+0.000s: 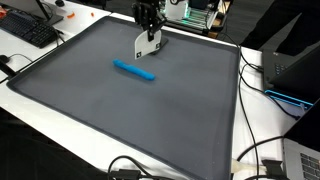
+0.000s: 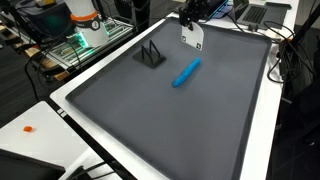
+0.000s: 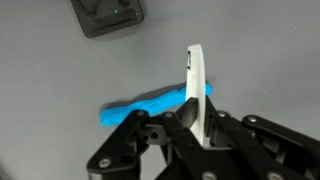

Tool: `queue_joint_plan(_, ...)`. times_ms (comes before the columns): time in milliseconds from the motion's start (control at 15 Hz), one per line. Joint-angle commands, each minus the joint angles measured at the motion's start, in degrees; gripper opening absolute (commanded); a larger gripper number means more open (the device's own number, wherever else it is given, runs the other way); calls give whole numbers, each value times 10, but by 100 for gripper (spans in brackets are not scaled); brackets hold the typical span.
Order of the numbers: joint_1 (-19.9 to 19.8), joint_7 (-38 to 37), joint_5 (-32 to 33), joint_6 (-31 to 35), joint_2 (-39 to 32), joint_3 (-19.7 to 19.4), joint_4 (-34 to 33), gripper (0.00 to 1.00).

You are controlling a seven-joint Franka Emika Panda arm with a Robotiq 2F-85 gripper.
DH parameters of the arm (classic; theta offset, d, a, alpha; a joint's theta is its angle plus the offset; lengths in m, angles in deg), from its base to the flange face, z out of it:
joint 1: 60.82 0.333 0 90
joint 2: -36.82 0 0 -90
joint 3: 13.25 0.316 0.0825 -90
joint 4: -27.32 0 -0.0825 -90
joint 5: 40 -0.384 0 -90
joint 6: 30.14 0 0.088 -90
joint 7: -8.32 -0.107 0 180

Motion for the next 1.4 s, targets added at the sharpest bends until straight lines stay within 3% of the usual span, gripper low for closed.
queue_joint_plan(0,8,43,-4,6,-4,-6,-2,2)
queue_joint_plan(600,15,196,11,-1,-42,-3,-30,2)
queue_joint_plan(1333,22,210,33,-6,-122,-19,-102,2)
